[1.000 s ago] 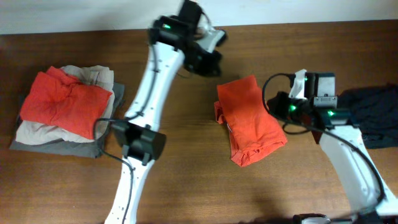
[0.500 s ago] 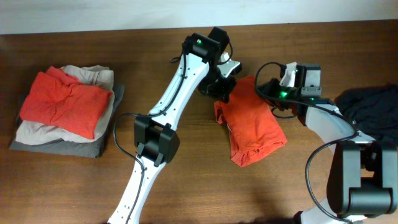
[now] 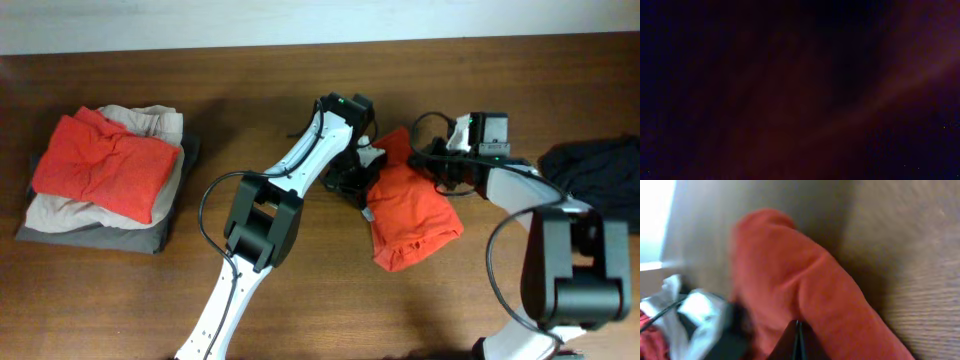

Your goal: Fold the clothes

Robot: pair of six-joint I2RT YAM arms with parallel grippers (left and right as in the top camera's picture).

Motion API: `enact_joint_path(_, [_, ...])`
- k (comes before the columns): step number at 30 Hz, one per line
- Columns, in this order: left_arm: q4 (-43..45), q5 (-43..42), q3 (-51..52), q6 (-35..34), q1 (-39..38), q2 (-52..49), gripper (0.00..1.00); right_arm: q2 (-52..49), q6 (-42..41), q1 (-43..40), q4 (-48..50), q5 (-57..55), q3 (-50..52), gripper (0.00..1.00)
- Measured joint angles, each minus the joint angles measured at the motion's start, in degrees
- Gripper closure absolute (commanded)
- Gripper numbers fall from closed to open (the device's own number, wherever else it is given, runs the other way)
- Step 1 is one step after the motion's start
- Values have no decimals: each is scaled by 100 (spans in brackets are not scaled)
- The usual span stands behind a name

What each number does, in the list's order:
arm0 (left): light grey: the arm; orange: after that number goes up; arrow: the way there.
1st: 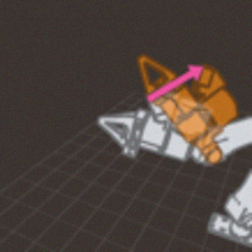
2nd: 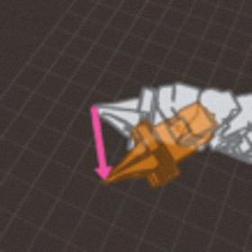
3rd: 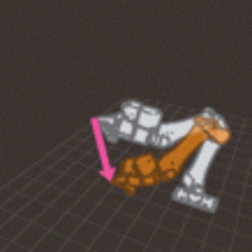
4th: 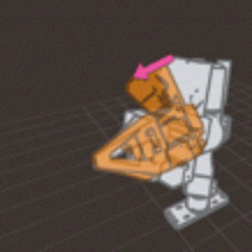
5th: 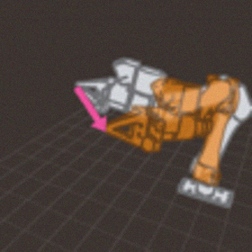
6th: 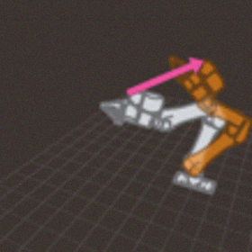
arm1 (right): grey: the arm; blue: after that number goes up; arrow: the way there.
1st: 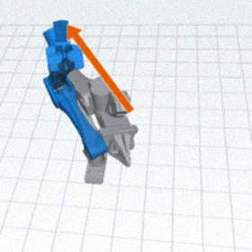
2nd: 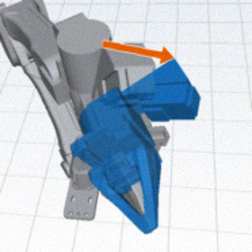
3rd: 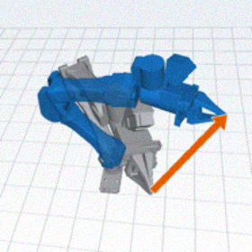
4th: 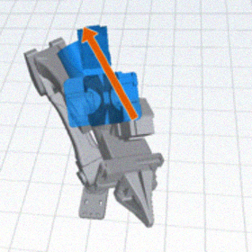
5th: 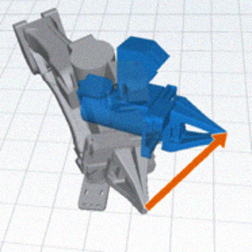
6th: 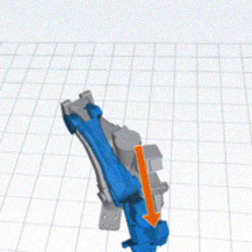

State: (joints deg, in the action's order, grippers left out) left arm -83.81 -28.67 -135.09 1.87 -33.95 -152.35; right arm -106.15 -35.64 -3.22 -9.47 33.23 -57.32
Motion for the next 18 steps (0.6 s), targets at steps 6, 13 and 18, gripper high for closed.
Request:
enact_joint_path(6, [-90, -111, 31, 0, 57, 0, 99, -214, 52, 4, 50, 79, -22, 92])
enact_joint_path(13, [-625, 59, -557, -7, 660, 120, 91, 234, 527, -251, -568, 785, -815, 54])
enact_joint_path(18, [-807, 415, -994, 0, 1292, 887, 90, 1174, 1248, -389, -2413, 586, -1906, 47])
